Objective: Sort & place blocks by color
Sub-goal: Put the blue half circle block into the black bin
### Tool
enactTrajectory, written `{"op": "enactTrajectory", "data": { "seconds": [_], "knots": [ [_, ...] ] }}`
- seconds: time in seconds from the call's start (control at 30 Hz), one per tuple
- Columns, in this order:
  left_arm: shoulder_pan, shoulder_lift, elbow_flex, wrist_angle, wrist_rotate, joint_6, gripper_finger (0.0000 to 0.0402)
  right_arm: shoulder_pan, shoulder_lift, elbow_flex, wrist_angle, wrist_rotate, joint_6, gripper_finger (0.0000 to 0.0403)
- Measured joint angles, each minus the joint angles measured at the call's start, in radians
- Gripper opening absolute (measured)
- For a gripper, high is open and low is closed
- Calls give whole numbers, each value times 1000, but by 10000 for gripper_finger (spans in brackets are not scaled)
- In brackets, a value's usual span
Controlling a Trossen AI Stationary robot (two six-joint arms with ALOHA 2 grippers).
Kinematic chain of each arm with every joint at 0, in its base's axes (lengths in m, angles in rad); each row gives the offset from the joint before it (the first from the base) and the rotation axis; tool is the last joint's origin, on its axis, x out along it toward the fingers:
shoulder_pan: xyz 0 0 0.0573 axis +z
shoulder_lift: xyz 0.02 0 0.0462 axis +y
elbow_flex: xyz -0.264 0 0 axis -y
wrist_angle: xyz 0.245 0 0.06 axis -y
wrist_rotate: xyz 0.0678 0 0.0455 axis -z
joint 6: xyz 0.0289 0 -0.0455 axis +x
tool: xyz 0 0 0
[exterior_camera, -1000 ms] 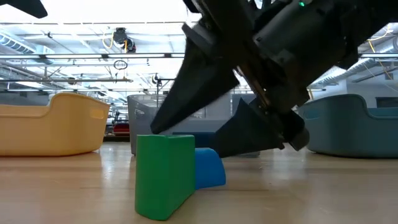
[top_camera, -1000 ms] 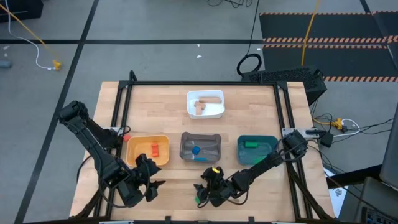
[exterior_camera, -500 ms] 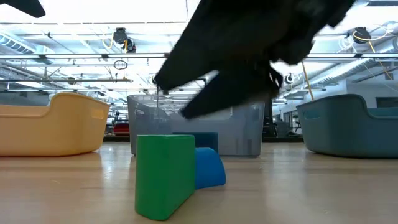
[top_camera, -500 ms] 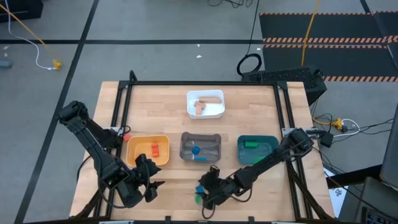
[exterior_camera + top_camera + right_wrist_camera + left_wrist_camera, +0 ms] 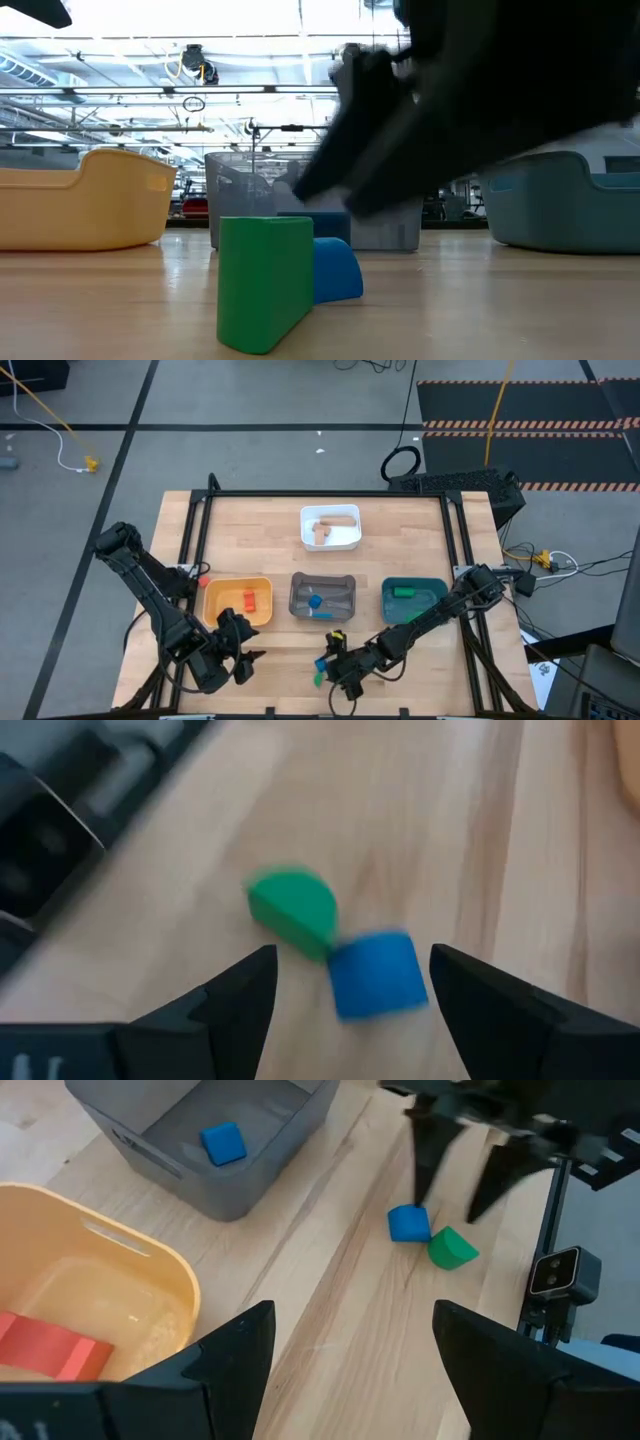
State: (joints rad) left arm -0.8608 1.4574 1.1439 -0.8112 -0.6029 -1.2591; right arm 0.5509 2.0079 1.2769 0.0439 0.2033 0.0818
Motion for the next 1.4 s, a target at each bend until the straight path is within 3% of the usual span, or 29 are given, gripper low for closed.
{"op": "enactTrajectory", "data": {
  "seconds": [0.13, 0.43, 1.1, 1.4],
  "knots": [
    [5, 0, 0, 0, 0, -2, 271, -20, 0, -71, 38, 1, 30, 254],
    [10, 0, 0, 0, 0, -3, 271, -20, 0, -232, 406, 3, 25, 254],
    [10, 0, 0, 0, -27, -3, 271, -42, 98, -256, 638, 1, -87, 254],
    [10, 0, 0, 0, -27, -2, 271, -77, 121, -256, 643, -80, -20, 253]
  ]
}}
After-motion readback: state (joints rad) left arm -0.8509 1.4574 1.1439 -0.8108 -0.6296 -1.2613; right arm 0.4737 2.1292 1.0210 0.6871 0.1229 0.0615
